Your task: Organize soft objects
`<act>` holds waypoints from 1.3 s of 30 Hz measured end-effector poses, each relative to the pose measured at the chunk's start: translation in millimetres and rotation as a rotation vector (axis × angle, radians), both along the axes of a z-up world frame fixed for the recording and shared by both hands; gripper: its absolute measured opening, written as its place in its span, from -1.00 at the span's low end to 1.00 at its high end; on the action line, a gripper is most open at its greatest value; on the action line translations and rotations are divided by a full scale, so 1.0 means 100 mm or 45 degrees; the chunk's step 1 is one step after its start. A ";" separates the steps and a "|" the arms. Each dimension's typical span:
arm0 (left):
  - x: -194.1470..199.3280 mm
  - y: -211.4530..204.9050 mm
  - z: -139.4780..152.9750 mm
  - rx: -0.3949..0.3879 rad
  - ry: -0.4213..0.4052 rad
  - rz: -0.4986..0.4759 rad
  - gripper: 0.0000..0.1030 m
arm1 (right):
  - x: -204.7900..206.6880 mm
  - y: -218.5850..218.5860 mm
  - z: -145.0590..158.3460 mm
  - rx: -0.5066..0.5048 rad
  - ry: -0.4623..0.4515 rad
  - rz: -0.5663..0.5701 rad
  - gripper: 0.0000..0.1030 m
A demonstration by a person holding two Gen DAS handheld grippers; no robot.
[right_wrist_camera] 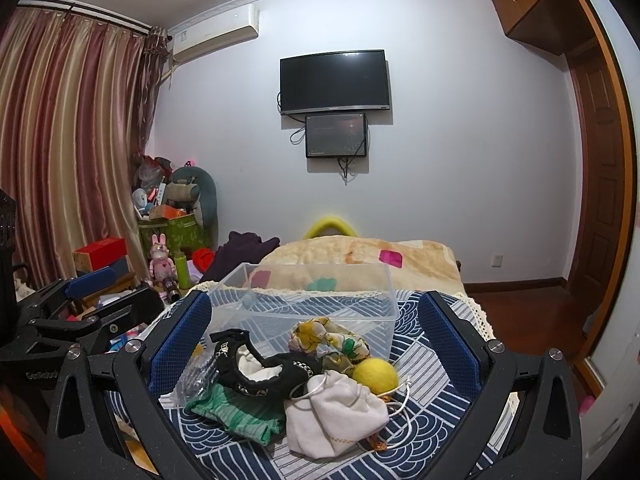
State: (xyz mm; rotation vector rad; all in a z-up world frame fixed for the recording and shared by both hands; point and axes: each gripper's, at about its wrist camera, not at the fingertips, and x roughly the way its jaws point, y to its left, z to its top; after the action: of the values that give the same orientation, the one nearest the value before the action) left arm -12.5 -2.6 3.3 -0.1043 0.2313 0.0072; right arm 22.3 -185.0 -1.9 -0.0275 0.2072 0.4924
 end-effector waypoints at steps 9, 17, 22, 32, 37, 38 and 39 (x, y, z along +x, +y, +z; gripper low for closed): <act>0.05 0.05 -0.04 -0.016 0.041 -0.003 1.00 | 0.02 0.00 -0.02 0.005 0.015 0.015 1.00; 0.23 0.38 -0.19 -0.073 0.138 0.104 0.76 | 0.08 -0.01 -0.09 0.001 0.042 0.020 0.91; 0.35 0.57 -0.35 -0.102 0.207 0.160 0.73 | 0.23 -0.05 -0.17 0.003 0.130 0.015 0.61; 0.64 0.77 -0.79 -0.148 0.388 0.165 0.72 | 0.49 -0.10 -0.44 -0.063 0.286 -0.055 0.28; 0.73 0.77 -0.92 -0.129 0.441 0.176 0.72 | 0.64 -0.14 -0.58 -0.074 0.380 -0.095 0.17; 0.75 0.79 -0.94 -0.137 0.445 0.174 0.72 | 0.66 -0.15 -0.60 -0.077 0.395 -0.103 0.15; 0.76 0.79 -0.95 -0.144 0.450 0.173 0.72 | 0.68 -0.16 -0.62 -0.081 0.409 -0.110 0.11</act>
State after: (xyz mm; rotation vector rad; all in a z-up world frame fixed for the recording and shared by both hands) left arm 63.3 76.7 -91.7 -0.2319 0.5778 0.1488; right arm 90.5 -201.3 -63.4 -0.0012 0.5370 0.4019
